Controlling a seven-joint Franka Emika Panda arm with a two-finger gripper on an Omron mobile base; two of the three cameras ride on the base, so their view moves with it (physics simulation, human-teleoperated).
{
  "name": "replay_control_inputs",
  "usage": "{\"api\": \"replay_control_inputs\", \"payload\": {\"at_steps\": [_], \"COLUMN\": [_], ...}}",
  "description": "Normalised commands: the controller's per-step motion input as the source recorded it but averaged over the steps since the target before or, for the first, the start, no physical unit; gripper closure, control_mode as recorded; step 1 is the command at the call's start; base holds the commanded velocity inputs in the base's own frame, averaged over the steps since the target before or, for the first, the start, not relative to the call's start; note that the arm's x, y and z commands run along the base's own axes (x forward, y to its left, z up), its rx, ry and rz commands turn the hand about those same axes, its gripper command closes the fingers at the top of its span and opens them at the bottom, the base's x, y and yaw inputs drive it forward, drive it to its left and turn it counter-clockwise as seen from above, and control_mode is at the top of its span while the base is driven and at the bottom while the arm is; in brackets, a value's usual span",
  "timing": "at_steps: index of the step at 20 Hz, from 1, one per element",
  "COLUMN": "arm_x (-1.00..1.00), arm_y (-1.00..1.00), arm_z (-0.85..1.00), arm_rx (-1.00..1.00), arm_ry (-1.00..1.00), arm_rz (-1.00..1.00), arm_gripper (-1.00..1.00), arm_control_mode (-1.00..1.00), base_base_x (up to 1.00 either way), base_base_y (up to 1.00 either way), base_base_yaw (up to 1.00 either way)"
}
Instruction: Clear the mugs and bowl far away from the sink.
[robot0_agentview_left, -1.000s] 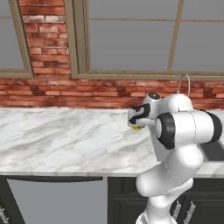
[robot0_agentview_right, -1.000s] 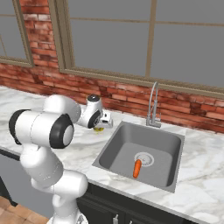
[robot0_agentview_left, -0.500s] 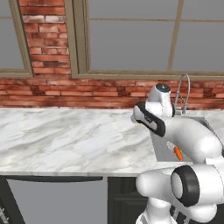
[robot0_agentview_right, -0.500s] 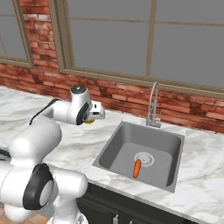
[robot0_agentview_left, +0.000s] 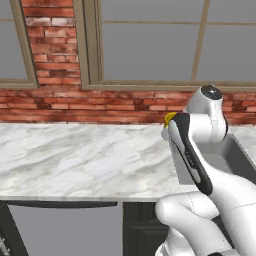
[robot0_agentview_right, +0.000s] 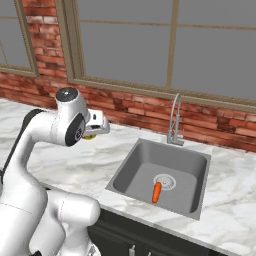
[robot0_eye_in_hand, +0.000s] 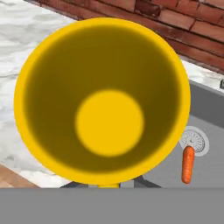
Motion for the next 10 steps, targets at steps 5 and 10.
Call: {"api": "replay_control_inputs", "payload": {"at_steps": [5,10], "arm_x": [-0.91,-0.69], "arm_y": [0.09,0.15], "arm_z": [0.8,0.34], "arm_rx": [0.0,0.0], "arm_ry": [0.02,0.15], "arm_rz": [0.0,0.0], "arm_gripper": [1.0,1.0], "arm_control_mode": [-1.0,-1.0], "base_base_x": [0.0,0.0], "base_base_y": [0.0,0.0], "base_base_yaw": [0.0,0.0]}}
